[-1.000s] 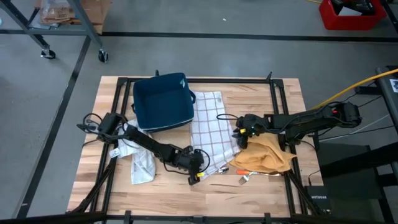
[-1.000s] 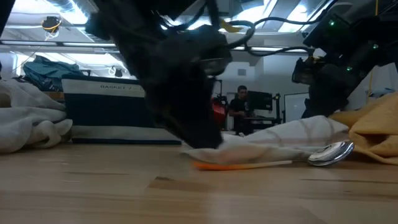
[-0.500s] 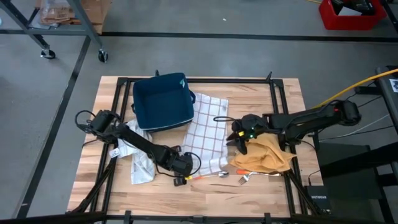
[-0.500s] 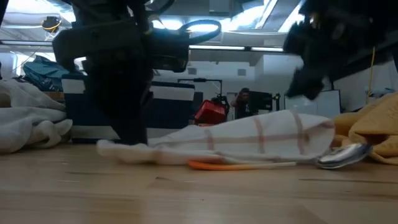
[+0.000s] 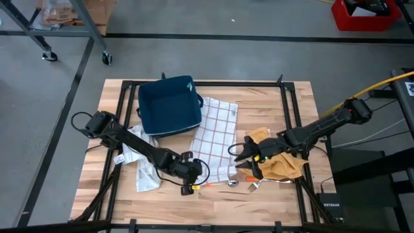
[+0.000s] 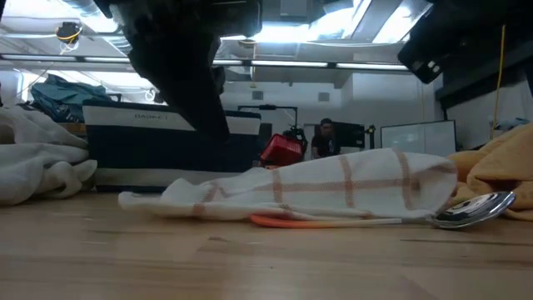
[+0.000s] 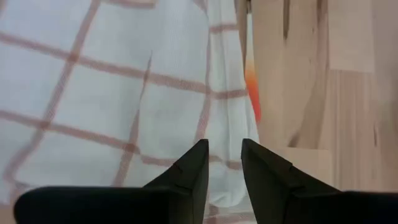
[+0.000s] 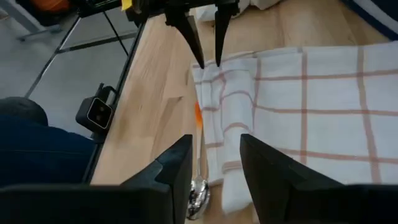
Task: Fold towel
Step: Fold the right white patterned towel
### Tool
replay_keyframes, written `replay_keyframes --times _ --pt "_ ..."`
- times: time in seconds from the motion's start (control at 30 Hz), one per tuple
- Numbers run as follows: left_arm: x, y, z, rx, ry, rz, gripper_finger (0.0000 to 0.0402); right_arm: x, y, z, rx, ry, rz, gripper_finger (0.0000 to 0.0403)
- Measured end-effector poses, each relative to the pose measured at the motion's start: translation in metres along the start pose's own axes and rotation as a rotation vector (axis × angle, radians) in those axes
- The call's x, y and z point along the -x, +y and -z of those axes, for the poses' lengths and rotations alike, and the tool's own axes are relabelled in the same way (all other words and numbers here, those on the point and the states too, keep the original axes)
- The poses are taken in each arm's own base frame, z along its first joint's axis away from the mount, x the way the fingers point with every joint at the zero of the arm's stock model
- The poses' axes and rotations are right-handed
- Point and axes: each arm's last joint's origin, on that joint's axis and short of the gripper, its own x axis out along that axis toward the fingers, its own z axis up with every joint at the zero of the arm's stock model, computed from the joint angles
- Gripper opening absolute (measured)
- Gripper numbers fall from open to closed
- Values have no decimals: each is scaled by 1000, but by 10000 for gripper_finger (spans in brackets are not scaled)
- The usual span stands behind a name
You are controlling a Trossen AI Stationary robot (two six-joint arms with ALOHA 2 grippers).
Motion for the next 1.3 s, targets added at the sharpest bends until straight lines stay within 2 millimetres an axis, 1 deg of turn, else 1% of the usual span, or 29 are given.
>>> replay_keyframes --times 0.07,0.17,0.3,0.4,0.53,0.8,0.87,0.97,1.1,1.17,1.3 --pt "0 1 -1 0 -17 -24 88 -2 3 3 -36 -7 32 138" --pt "0 2 -4 7 -51 -45 88 -9 5 9 -73 -8 108 138" --pt "0 0 -7 9 -87 -37 88 -28 3 22 -137 -1 257 138" --pt "0 0 -7 -13 -90 -36 88 -46 -2 31 -210 7 322 138" --pt "0 0 -8 -36 -91 -38 88 -70 -4 42 -253 39 332 138" --pt "0 2 -5 -91 -58 -56 88 -113 -1 60 -348 230 281 138" --pt "0 3 -3 -101 -48 -81 88 -122 6 59 -360 245 251 138" --pt "0 5 -2 -130 -46 -138 88 -130 22 57 -349 246 222 138" --pt "1 8 -2 -164 -46 -183 88 -131 47 43 -310 176 228 138" --pt "3 8 -3 -180 -51 -183 88 -128 58 38 -277 171 270 138" --pt "13 6 -6 -175 -77 -161 88 -122 80 24 -233 174 301 138"
